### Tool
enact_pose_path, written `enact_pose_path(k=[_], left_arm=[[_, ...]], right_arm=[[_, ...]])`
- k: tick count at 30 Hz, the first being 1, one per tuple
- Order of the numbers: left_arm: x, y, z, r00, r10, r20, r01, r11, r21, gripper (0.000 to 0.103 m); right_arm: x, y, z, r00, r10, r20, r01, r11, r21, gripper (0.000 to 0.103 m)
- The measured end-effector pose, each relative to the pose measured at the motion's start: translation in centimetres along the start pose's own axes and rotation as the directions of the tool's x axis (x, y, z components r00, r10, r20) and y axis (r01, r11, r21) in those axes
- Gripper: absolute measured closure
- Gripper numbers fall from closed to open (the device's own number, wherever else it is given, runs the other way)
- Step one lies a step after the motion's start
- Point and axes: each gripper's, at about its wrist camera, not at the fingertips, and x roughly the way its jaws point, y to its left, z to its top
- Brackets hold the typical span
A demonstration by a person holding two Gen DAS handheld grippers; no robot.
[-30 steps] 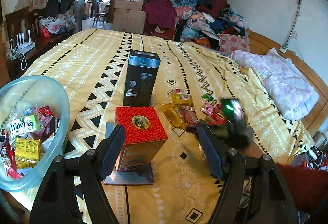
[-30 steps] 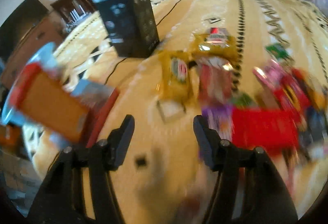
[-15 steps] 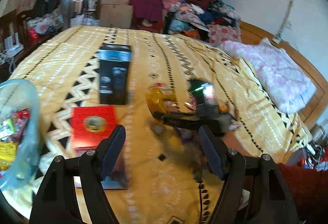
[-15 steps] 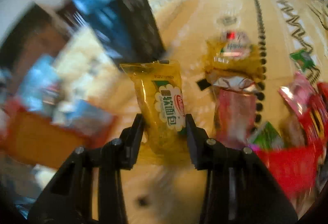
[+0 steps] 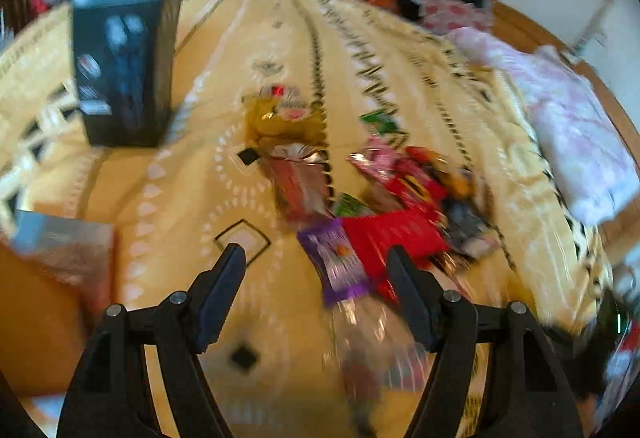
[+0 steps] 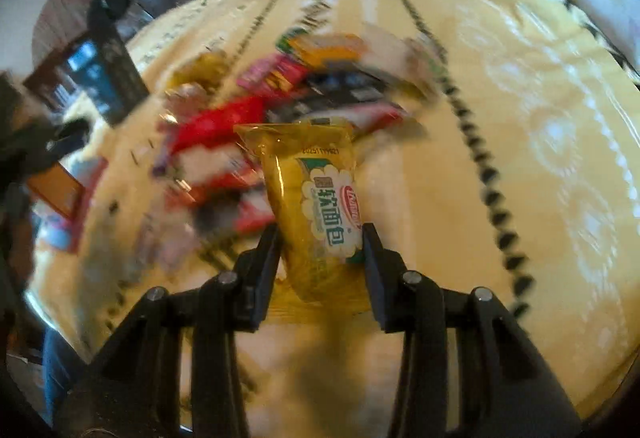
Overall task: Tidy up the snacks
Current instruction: 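Grasp the red pastry packet with the left tool while the right tool holds the yellow packet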
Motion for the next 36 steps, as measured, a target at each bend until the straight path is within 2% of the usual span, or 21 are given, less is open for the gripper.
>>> enact_pose_path(k=[3,5,7,11,12,13,14,17,18,21,23,26,28,30,33,36], left_arm=[[4.3,0.4,1.7,0.998,0.059,-0.023,-0.060,0.998,-0.013,0.029],[7.1,0.0,2.5,0.993,0.106,-0.047,-0.106,0.994,0.009,0.028],[9.4,-0.5,3.1,0.985,0.160,-0.066,-0.157,0.987,0.045,0.028],[11.7,-1.4,3.6,0.971,0.235,-0.052,-0.229,0.968,0.099,0.028],[12.1,-1.5,3.7,0.968,0.246,-0.047,-0.240,0.964,0.114,0.031],[12.4,-1.5,3.8,0.969,0.242,-0.050,-0.234,0.964,0.125,0.046],[12.5,-1.4,3.9,0.976,0.207,-0.061,-0.199,0.972,0.122,0.050],[11.5,-1.4,3.9,0.976,0.212,-0.050,-0.204,0.970,0.135,0.055],[10.9,-1.4,3.8,0.978,0.206,-0.041,-0.198,0.970,0.140,0.060],[9.0,-1.1,3.8,0.988,0.148,-0.036,-0.144,0.984,0.106,0.069],[7.0,-0.5,3.8,0.996,0.083,-0.019,-0.082,0.995,0.056,0.072],[4.6,0.3,3.4,0.999,0.038,-0.005,-0.038,0.999,0.011,0.075],[3.4,1.1,2.5,0.999,-0.013,-0.029,0.012,1.000,-0.019,0.077],[2.9,1.9,1.0,0.991,-0.095,-0.091,0.090,0.994,-0.057,0.078],[2.6,1.4,-2.3,0.955,-0.210,-0.209,0.208,0.978,-0.031,0.082],[1.8,1.0,-5.5,0.924,-0.268,-0.274,0.275,0.961,-0.011,0.082]], right_arm=[[0.8,-0.6,-0.3,1.000,0.005,-0.022,-0.005,1.000,0.011,0.058],[1.0,-1.1,-0.3,0.999,0.016,-0.033,-0.015,1.000,0.021,0.057],[1.5,-0.7,0.1,0.999,0.021,-0.038,-0.021,1.000,0.021,0.052],[1.9,-1.0,-0.2,0.998,0.038,-0.055,-0.037,0.999,0.016,0.049],[2.4,-0.6,0.0,0.998,0.036,-0.058,-0.035,0.999,0.011,0.049],[2.5,-0.6,-0.1,0.998,0.032,-0.063,-0.031,0.999,0.005,0.049],[2.5,-0.5,-0.1,0.997,0.031,-0.063,-0.031,0.999,0.006,0.051],[2.5,-0.7,0.0,0.997,0.044,-0.058,-0.043,0.999,0.019,0.055],[2.5,-0.7,0.0,0.997,0.045,-0.054,-0.044,0.999,0.020,0.056],[2.4,-0.6,-0.1,0.997,0.051,-0.052,-0.049,0.998,0.026,0.057],[2.3,-0.5,-0.1,0.997,0.060,-0.049,-0.059,0.998,0.033,0.058],[2.0,-0.5,-0.3,0.997,0.070,-0.044,-0.068,0.997,0.048,0.058],[1.7,-0.3,-0.5,0.996,0.083,-0.040,-0.081,0.995,0.055,0.058],[1.3,-0.1,-0.7,0.995,0.094,-0.034,-0.092,0.994,0.055,0.058],[1.2,-0.1,-1.0,0.995,0.096,-0.036,-0.093,0.994,0.062,0.058],[1.1,-0.2,-1.1,0.994,0.106,-0.032,-0.103,0.992,0.078,0.058]])
